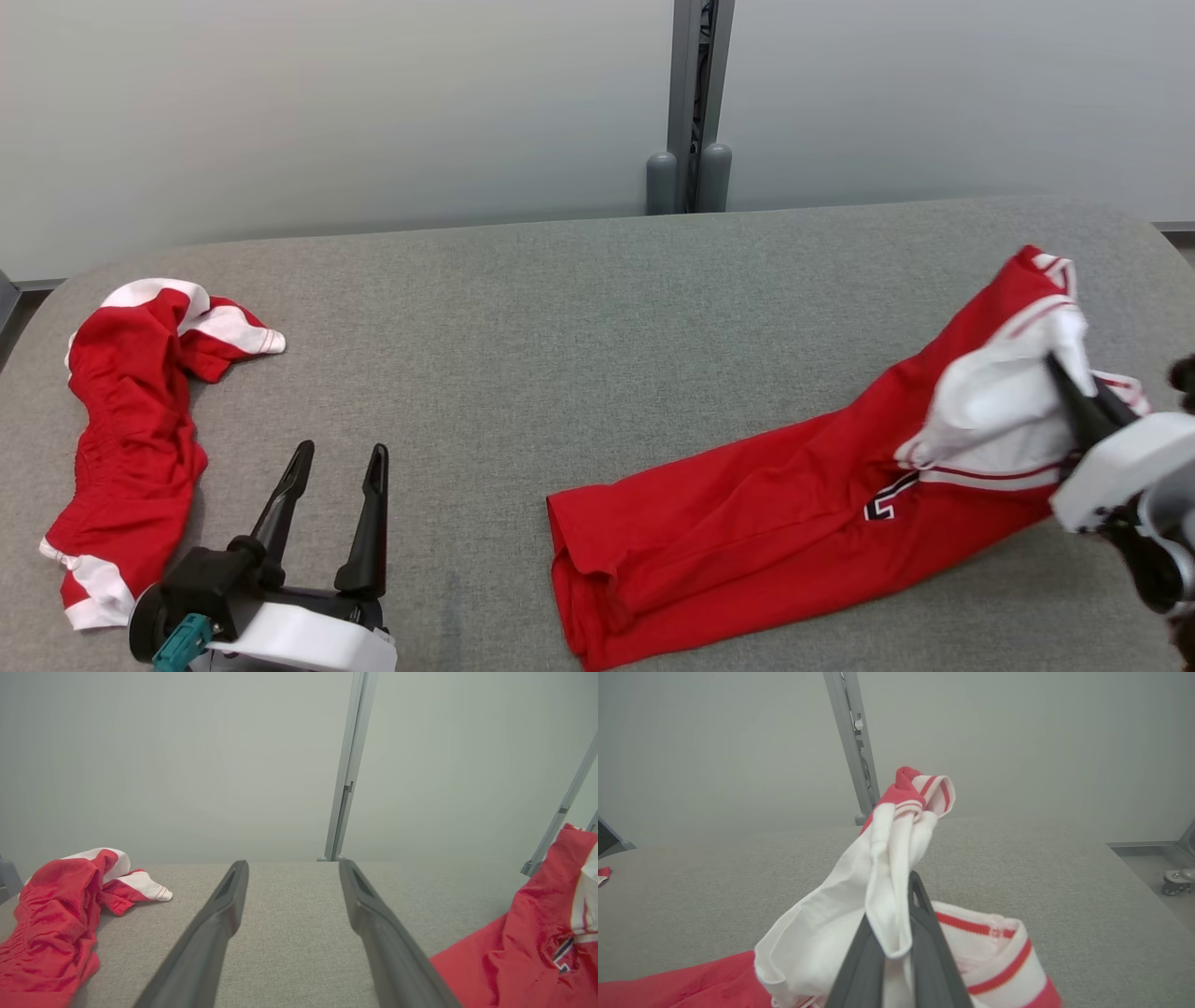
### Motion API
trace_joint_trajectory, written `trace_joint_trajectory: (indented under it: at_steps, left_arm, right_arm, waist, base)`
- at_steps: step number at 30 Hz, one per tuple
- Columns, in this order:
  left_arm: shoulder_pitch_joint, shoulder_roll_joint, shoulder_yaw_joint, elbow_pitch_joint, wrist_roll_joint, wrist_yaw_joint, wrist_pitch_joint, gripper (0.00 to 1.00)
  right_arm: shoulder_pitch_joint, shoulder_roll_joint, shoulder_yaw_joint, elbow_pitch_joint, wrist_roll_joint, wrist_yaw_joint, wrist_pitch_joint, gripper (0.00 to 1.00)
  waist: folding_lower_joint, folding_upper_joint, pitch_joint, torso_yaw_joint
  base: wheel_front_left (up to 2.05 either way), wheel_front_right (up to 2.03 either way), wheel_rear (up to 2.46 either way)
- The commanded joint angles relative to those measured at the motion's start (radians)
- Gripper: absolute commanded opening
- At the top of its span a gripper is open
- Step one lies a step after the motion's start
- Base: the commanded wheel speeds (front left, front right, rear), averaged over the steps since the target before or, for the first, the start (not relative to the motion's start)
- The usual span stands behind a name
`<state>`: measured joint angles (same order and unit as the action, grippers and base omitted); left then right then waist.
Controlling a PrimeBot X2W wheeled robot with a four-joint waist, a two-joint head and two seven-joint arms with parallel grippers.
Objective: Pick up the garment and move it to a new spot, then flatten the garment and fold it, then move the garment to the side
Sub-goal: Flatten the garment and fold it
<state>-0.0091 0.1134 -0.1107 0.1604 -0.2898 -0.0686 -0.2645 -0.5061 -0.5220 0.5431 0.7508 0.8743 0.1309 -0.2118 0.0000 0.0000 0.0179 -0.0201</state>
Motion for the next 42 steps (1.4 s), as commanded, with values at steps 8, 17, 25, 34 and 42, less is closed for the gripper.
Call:
trace_joint_trajectory:
  at_steps: [8,17,25,34,42]
  left_arm:
    - [0.000,-0.015,0.007,0.017,0.018,-0.015,-0.002,1.00]
    - [-0.010,-0.026,0.003,0.035,0.026,-0.027,-0.002,1.00]
    - [-0.024,-0.031,0.004,0.055,0.029,-0.036,-0.002,1.00]
    - [-0.020,-0.033,0.012,0.064,0.033,-0.045,-0.002,1.00]
    - [-0.013,-0.032,0.024,0.064,0.035,-0.042,-0.002,1.00]
  right_arm:
    - [0.085,0.113,-0.024,-0.319,-0.133,0.000,0.153,0.00]
    - [0.232,0.240,-0.082,-0.523,-0.276,0.000,0.347,0.00]
    - [0.286,0.350,-0.104,-0.485,-0.324,0.000,0.407,0.00]
    - [0.270,0.416,-0.076,-0.377,-0.321,0.000,0.399,1.00]
    - [0.271,0.440,-0.051,-0.471,-0.154,0.000,0.370,1.00]
  waist:
    - [0.0000,0.0000,-0.015,0.033]
    - [0.0000,0.0000,-0.014,0.119]
    - [0.0000,0.0000,-0.003,0.184]
    - [0.0000,0.0000,-0.001,0.204]
    - [0.0000,0.0000,-0.007,0.165]
  base:
    - [0.00,0.00,0.00]
    - [0.00,0.00,0.00]
    - [0.00,0.00,0.00]
    - [0.00,0.00,0.00]
    - [0.00,0.00,0.00]
